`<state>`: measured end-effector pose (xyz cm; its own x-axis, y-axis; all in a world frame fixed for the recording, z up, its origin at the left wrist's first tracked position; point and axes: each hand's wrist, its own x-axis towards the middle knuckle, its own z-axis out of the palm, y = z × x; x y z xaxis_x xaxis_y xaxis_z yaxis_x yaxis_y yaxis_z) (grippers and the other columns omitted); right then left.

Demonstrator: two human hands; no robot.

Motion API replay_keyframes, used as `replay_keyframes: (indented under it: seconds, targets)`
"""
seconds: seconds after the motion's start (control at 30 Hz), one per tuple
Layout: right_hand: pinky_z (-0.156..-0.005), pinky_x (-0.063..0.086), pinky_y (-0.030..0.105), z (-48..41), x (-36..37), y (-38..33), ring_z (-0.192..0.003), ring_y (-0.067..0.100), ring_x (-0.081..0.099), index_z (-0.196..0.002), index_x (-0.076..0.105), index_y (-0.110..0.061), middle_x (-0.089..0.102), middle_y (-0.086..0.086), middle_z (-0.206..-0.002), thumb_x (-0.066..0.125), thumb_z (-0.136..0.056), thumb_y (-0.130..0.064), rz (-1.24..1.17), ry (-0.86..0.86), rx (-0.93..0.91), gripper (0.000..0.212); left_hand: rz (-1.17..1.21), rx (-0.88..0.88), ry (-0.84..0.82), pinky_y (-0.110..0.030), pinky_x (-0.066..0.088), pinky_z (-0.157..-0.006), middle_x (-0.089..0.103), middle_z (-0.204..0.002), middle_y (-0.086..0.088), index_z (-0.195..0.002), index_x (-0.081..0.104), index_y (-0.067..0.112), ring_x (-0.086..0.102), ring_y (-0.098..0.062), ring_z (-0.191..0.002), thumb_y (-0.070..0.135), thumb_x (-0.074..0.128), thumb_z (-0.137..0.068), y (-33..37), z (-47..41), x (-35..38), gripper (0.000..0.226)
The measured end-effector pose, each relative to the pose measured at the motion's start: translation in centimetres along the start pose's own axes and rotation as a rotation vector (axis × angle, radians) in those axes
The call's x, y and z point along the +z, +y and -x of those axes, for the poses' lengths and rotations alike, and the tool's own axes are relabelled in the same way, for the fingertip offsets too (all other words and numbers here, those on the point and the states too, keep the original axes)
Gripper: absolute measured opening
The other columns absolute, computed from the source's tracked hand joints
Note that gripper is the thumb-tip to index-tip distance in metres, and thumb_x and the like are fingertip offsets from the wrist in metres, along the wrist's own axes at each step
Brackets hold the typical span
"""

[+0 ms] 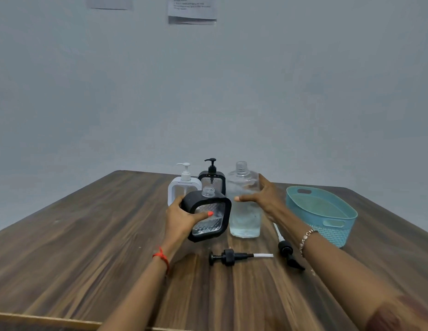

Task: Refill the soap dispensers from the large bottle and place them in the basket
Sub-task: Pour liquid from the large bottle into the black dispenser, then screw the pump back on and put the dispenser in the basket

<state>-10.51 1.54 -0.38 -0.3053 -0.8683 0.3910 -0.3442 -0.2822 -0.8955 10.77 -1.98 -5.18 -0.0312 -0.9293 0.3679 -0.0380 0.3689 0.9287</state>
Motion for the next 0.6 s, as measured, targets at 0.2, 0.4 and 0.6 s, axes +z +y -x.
replay_keyframes:
  seconds: [0.2,0.4,0.6]
  targets:
    - [-0.085,0.054,0.038,-1.0,-0.2,1.6,-0.101,0.028,0.063,-0.103,0.061,-0.022,0.069,0.004,-0.103,0.084,-0.052,0.005,-0.176,-0.08,0.065,0.062,0.083,-0.072,-0.061,-0.031,0.054,-0.075,0.068,-0.09,-0.004,-0.099,0.059,0.012,0.066,-0.02,-0.082,0.005,0.09,-0.049,-0.2,-0.7,-1.1,0.059]
    - [-0.086,0.05,0.029,-1.2,-1.7,0.4,-0.116,0.03,0.055,-0.132,0.044,-0.011,0.059,0.011,-0.124,0.09,-0.048,-0.018,0.016,-0.201,0.065,0.096,0.135,-0.093,-0.118,-0.014,0.054,-0.059,0.068,-0.084,0.003,-0.1,0.059,0.011,0.067,-0.006,-0.071,-0.002,0.086,-0.052,-0.4,-0.6,-1.6,0.057]
    - [-0.083,0.039,0.025,1.8,-1.5,-1.7,-0.099,0.012,0.043,-0.12,0.047,-0.012,0.045,0.0,-0.11,0.079,-0.071,-0.026,0.452,0.308,-0.428,0.06,0.158,-0.097,-0.139,-0.017,0.055,-0.063,0.069,-0.088,0.0,-0.105,0.059,0.007,0.066,-0.013,-0.078,-0.002,0.085,-0.052,-0.4,-0.5,-1.4,0.059]
